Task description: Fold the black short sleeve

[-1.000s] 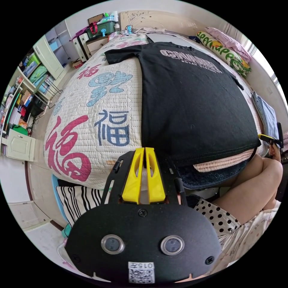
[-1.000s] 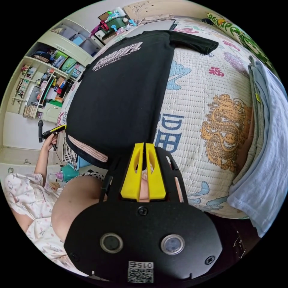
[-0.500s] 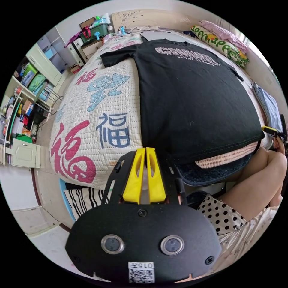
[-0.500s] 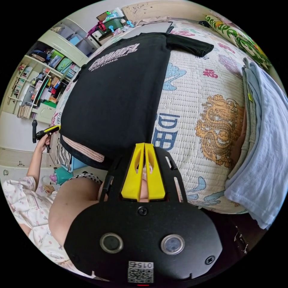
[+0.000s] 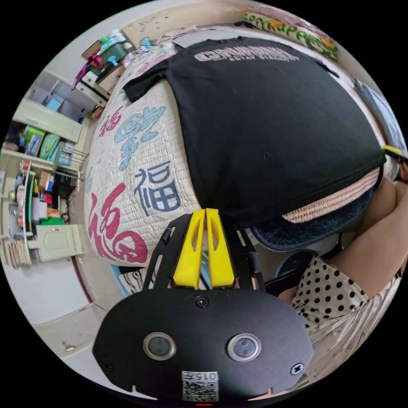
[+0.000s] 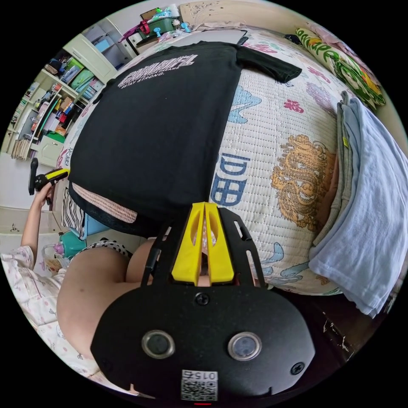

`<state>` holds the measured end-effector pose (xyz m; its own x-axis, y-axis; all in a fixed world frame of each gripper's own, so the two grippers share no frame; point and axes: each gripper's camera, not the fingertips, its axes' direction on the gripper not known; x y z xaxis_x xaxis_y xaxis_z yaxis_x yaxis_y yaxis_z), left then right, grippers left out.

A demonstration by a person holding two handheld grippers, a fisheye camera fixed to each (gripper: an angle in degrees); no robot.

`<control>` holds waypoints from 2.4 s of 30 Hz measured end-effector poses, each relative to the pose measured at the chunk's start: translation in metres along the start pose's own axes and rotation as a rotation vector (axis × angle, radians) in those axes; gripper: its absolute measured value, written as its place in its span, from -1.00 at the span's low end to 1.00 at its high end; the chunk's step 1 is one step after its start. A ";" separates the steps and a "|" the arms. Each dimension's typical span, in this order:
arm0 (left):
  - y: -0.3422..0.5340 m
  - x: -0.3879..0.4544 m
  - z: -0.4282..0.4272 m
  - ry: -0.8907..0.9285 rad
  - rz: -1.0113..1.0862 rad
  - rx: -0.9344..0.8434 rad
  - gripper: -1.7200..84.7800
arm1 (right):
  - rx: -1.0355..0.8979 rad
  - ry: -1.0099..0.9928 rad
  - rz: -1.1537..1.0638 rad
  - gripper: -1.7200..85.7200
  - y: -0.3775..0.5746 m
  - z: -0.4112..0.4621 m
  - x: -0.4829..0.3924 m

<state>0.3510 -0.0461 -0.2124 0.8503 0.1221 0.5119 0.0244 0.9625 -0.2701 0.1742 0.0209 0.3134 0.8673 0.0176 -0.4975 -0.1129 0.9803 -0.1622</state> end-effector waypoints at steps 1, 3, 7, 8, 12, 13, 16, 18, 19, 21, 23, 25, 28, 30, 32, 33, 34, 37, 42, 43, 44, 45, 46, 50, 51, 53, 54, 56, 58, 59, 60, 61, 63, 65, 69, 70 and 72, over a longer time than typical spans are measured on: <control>-0.007 0.002 0.003 -0.023 0.033 -0.030 -0.97 | -0.005 0.010 -0.009 -0.97 0.001 0.004 0.000; -0.015 -0.001 0.007 -0.019 0.054 -0.056 -0.97 | -0.010 0.015 -0.017 -0.97 0.002 0.009 0.002; -0.027 -0.033 0.016 0.112 0.058 -0.087 -0.97 | -0.018 -0.002 -0.018 -0.97 0.007 0.017 0.010; -0.029 -0.045 0.020 0.166 0.049 -0.091 -0.97 | -0.019 -0.003 -0.021 -0.97 0.008 0.019 0.010; -0.033 -0.076 0.031 0.288 0.016 -0.093 -0.97 | -0.027 0.011 -0.042 -0.97 0.013 0.022 0.007; -0.034 -0.083 0.034 0.311 0.004 -0.089 -0.97 | -0.030 0.014 -0.048 -0.97 0.014 0.023 0.006; -0.035 -0.096 0.040 0.330 -0.010 -0.077 -0.97 | -0.039 0.016 -0.056 -0.97 0.017 0.024 0.002; -0.036 -0.100 0.044 0.324 -0.005 -0.072 -0.97 | -0.045 0.017 -0.059 -0.97 0.019 0.023 0.000; -0.037 -0.103 0.046 0.319 -0.001 -0.074 -0.97 | -0.049 0.020 -0.063 -0.97 0.020 0.023 -0.003; -0.040 -0.107 0.050 0.311 0.011 -0.085 -0.97 | -0.053 0.026 -0.070 -0.97 0.022 0.021 -0.008; -0.046 -0.113 0.056 0.304 0.025 -0.106 -0.97 | -0.059 0.034 -0.079 -0.97 0.025 0.018 -0.015; -0.049 -0.119 0.062 0.307 0.031 -0.119 -0.97 | -0.061 0.035 -0.082 -0.97 0.027 0.014 -0.020; -0.053 -0.132 0.073 0.331 0.035 -0.131 -0.97 | -0.057 0.025 -0.080 -0.97 0.031 0.007 -0.027; -0.055 -0.140 0.080 0.347 0.044 -0.141 -0.97 | -0.053 0.017 -0.076 -0.97 0.033 0.001 -0.031; -0.058 -0.150 0.091 0.366 0.052 -0.160 -0.97 | -0.050 0.012 -0.073 -0.97 0.035 -0.008 -0.038; -0.059 -0.153 0.094 0.370 0.053 -0.165 -0.97 | -0.049 0.012 -0.073 -0.97 0.036 -0.010 -0.040; -0.060 -0.158 0.099 0.377 0.052 -0.173 -0.97 | -0.048 0.013 -0.074 -0.97 0.036 -0.015 -0.045; -0.060 -0.167 0.112 0.379 0.057 -0.183 -0.97 | -0.043 0.013 -0.074 -0.97 0.038 -0.029 -0.056; -0.054 -0.177 0.133 0.356 0.060 -0.170 -0.97 | -0.028 -0.004 -0.062 -0.97 0.039 -0.055 -0.073; -0.052 -0.178 0.139 0.344 0.059 -0.164 -0.97 | -0.024 -0.008 -0.059 -0.97 0.039 -0.063 -0.077; -0.049 -0.180 0.144 0.330 0.060 -0.155 -0.97 | -0.021 -0.011 -0.056 -0.97 0.039 -0.070 -0.082; -0.047 -0.180 0.147 0.324 0.061 -0.150 -0.97 | -0.019 -0.012 -0.055 -0.97 0.038 -0.074 -0.084; -0.044 -0.182 0.153 0.314 0.059 -0.140 -0.97 | -0.016 -0.014 -0.053 -0.97 0.038 -0.083 -0.089; -0.029 -0.193 0.177 0.306 0.041 -0.092 -0.97 | -0.008 -0.006 -0.056 -0.97 0.033 -0.114 -0.108; -0.026 -0.195 0.180 0.306 0.042 -0.083 -0.97 | -0.007 -0.002 -0.058 -0.97 0.032 -0.119 -0.111; -0.017 -0.203 0.196 0.314 0.030 -0.058 -0.97 | -0.002 0.021 -0.072 -0.97 0.029 -0.140 -0.125; -0.015 -0.205 0.200 0.316 0.024 -0.053 -0.97 | 0.000 0.027 -0.074 -0.97 0.028 -0.145 -0.129; -0.005 -0.211 0.216 0.312 0.012 -0.028 -0.97 | 0.009 0.037 -0.078 -0.97 0.025 -0.168 -0.139; 0.003 -0.214 0.228 0.297 0.007 -0.005 -0.97 | 0.014 0.033 -0.072 -0.97 0.021 -0.187 -0.144; 0.009 -0.214 0.235 0.277 0.024 0.010 -0.97 | 0.016 0.027 -0.067 -0.97 0.018 -0.200 -0.146; 0.011 -0.214 0.238 0.266 0.038 0.017 -0.97 | 0.016 0.025 -0.064 -0.97 0.016 -0.207 -0.147; 0.016 -0.214 0.245 0.247 0.057 0.025 -0.97 | 0.016 0.020 -0.060 -0.97 0.012 -0.221 -0.149; 0.023 -0.217 0.255 0.227 0.077 0.029 -0.97 | 0.013 0.016 -0.056 -0.97 0.004 -0.241 -0.153; 0.030 -0.229 0.272 0.242 0.051 0.030 -0.96 | 0.012 0.005 -0.050 -0.97 -0.006 -0.272 -0.155; 0.047 -0.257 0.298 0.284 0.024 0.027 -0.95 | 0.046 -0.015 0.004 -0.98 -0.014 -0.330 -0.140; 0.054 -0.272 0.306 0.276 0.008 0.012 -0.94 | 0.055 0.000 0.058 -0.97 -0.012 -0.347 -0.127; 0.065 -0.298 0.312 0.285 -0.022 0.024 -0.94 | 0.085 -0.042 0.079 -0.97 -0.008 -0.376 -0.109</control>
<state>-0.0649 0.0552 -0.1278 0.9634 0.0316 0.2663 0.0346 0.9701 -0.2401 -0.1021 -0.0626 0.0489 0.8772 0.1020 -0.4692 -0.1420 0.9886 -0.0505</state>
